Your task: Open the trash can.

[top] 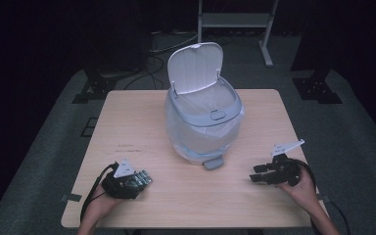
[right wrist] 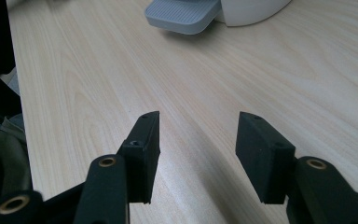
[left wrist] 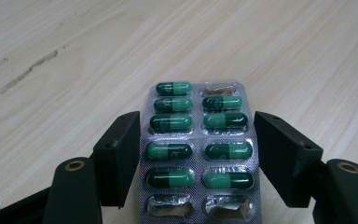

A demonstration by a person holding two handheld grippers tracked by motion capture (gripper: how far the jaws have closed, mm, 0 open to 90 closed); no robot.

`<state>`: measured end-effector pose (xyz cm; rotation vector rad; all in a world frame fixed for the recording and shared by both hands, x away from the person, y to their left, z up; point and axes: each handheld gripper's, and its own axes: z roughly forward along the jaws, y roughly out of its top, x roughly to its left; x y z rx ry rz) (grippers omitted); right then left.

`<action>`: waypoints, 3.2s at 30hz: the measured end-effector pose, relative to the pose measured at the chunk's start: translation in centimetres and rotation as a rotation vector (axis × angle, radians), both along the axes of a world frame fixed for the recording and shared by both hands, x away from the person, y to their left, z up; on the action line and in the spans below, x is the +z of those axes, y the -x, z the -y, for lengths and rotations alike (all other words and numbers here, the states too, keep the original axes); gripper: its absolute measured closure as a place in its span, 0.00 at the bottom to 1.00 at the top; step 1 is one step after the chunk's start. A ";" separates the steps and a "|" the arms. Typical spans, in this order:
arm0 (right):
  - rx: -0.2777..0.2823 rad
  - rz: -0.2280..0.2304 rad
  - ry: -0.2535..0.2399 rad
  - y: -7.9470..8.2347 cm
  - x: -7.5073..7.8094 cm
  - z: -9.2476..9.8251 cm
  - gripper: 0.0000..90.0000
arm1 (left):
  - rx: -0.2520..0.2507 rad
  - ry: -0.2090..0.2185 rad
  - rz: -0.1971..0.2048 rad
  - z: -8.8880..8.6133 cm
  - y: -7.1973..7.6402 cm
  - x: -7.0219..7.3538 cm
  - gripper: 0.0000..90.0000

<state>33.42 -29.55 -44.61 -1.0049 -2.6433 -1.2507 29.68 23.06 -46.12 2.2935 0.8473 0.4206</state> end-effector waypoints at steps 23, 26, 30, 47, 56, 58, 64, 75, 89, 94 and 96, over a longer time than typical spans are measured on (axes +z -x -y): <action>0.008 0.009 -0.004 0.2 0.2 -0.1 0.48 | -0.102 -0.027 -0.004 0.5 -0.4 7.2 0.37; 0.012 0.011 -0.003 0.2 0.3 -0.2 0.48 | -0.122 -0.028 -0.011 0.5 -0.7 7.9 0.37; 0.015 0.011 -0.002 0.2 0.3 -0.3 0.48 | -0.140 -0.020 -0.017 0.5 -1.0 8.9 0.37; 0.017 0.000 0.007 0.0 0.0 -0.5 0.48 | -0.185 -0.015 -0.034 0.6 -2.4 12.8 0.37; 0.014 0.006 0.005 -0.1 0.2 -0.6 0.47 | -0.205 0.003 -0.029 1.0 -3.0 14.4 0.37; 0.011 0.008 0.005 -0.1 0.2 -0.6 0.47 | -0.209 0.004 -0.027 1.1 -3.1 14.7 0.37; 0.007 0.009 0.006 -0.1 0.2 -0.6 0.46 | -0.217 0.024 -0.034 1.1 -3.4 15.5 0.37; 0.014 0.005 0.012 -0.3 -0.1 -0.9 0.46 | -0.252 0.009 -0.016 2.2 -4.2 18.0 0.37; -0.013 0.008 -0.016 -0.2 0.0 0.2 0.46 | -0.293 0.008 -0.016 3.9 -5.8 20.2 0.37; -0.012 0.002 -0.018 -0.2 -0.1 0.2 0.46 | -0.305 0.014 -0.015 4.5 -6.3 21.1 0.37; -0.009 0.001 -0.016 -0.2 -0.1 0.2 0.46 | -0.308 0.013 -0.015 4.8 -6.5 21.5 0.37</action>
